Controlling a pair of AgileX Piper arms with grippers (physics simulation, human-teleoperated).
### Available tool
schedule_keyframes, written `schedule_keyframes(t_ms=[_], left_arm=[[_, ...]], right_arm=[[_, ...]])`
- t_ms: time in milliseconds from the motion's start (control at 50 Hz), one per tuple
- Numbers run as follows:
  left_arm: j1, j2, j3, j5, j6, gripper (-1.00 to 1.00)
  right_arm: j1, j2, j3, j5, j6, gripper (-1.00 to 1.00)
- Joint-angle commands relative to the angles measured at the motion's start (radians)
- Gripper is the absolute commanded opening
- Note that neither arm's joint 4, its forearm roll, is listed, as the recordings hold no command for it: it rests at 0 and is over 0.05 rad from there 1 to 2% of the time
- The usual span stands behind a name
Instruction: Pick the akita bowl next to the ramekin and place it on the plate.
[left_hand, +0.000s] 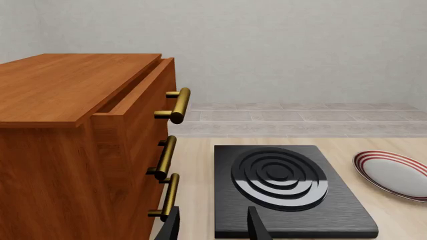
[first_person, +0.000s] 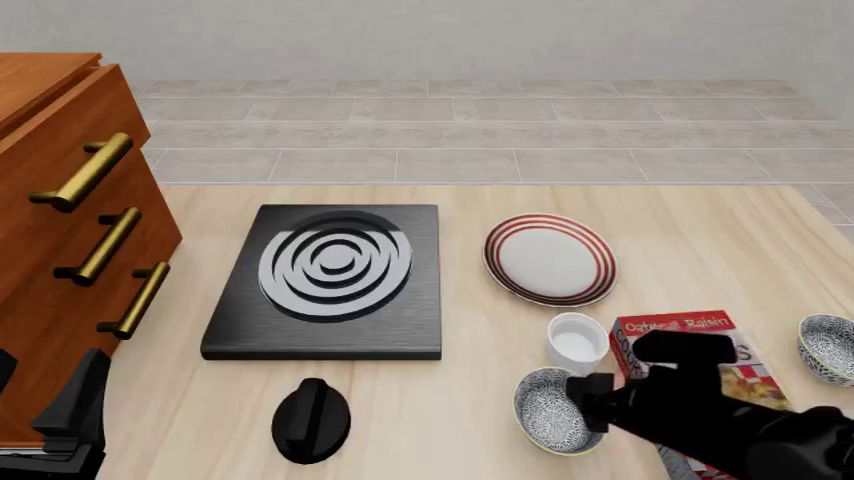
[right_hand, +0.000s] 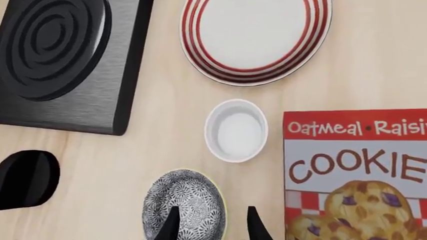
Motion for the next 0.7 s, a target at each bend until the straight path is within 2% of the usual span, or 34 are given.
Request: schedule_keyframes(t_ms=[20,480,700], left_arm=[[0.000,0.000,0.000,0.000,0.000,1.00],[0.000,0.000,0.000,0.000,0.000,1.00],[0.000,0.000,0.000,0.000,0.000,1.00]], right_arm=[[0.005,0.028,0.008,-0.029,0.007,1.00],[0.025,0.091,0.008,-0.076,0.012,1.00],[0.029,0.075,0.034,-0.084,0.014,1.00]])
